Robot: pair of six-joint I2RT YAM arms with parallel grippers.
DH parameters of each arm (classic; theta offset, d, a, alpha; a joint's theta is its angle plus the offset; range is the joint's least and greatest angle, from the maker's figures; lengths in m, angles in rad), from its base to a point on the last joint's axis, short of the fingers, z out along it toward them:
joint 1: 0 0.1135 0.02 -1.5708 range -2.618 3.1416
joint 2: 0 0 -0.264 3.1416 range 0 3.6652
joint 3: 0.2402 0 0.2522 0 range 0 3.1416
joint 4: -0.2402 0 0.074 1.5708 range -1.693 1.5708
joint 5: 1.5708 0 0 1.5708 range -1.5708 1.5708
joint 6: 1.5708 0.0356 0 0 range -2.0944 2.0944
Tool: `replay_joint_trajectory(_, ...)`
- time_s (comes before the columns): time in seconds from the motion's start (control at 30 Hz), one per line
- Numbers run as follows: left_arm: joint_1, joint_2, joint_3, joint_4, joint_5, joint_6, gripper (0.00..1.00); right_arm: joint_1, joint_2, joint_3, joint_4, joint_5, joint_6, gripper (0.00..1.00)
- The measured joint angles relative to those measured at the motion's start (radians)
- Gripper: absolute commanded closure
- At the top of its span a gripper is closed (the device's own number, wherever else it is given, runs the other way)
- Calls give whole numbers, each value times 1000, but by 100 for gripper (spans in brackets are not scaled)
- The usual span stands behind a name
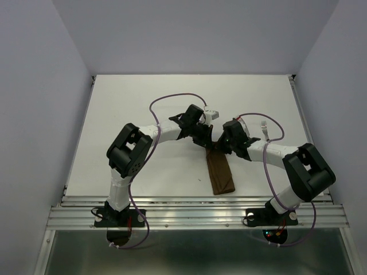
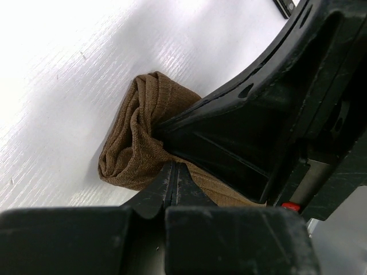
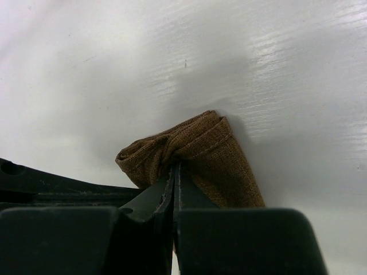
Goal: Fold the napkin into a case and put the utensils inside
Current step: Stuff the top corner of the smaller-rectangle-folded napkin into the folded napkin.
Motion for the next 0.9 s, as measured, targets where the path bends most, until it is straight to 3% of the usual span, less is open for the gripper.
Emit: replay_joint_trajectory(0.9, 32, 13, -1, -10, -3, 9, 100, -23, 100, -32, 198, -137, 110, 98)
